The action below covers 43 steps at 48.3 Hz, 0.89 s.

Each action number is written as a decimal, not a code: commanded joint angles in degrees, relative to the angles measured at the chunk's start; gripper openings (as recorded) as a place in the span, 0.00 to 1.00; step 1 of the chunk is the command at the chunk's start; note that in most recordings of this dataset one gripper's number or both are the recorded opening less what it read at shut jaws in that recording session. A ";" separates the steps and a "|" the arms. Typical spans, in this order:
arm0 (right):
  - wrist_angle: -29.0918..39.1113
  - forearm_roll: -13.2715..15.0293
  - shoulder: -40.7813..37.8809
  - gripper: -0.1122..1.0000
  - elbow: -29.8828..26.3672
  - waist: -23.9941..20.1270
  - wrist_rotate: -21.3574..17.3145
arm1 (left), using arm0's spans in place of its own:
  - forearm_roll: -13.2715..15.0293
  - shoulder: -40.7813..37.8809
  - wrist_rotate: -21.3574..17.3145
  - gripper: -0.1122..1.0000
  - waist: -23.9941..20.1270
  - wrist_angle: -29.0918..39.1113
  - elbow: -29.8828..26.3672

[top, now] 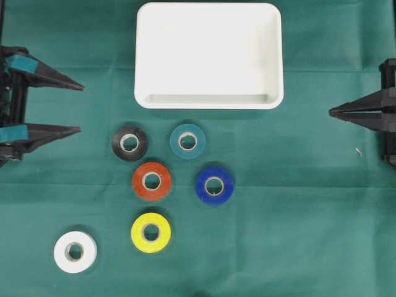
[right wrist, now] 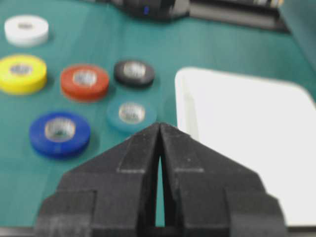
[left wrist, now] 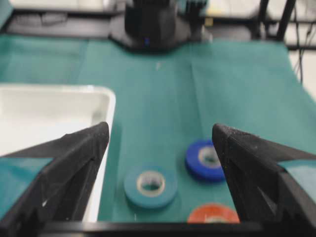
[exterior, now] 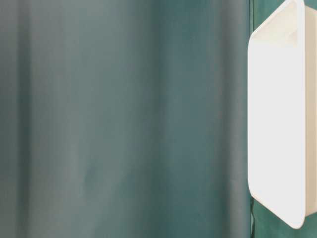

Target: Put the tape into the white case with the left arm.

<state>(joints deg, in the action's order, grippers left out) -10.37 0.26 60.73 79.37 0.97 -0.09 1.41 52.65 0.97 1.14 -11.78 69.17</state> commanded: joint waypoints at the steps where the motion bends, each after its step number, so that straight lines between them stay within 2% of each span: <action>1: 2.20 0.00 -0.18 0.02 -0.09 0.09 -0.09 | 0.18 -2.55 0.09 1.00 0.18 1.14 -1.67; 9: 4.83 0.00 0.70 0.02 2.72 0.09 -0.09 | 0.18 -5.80 0.09 1.00 0.09 3.43 -1.76; 24: 5.10 0.00 4.22 0.02 6.68 0.09 -0.09 | 0.18 -9.32 0.00 1.00 0.18 5.19 -2.29; 43: 5.10 0.09 4.75 0.02 7.21 0.09 -0.09 | 0.18 -19.42 -0.26 1.00 0.18 14.06 -8.17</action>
<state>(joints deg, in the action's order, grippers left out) -5.01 0.26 66.01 87.19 0.97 -0.09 1.49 34.19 0.88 1.14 1.67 63.37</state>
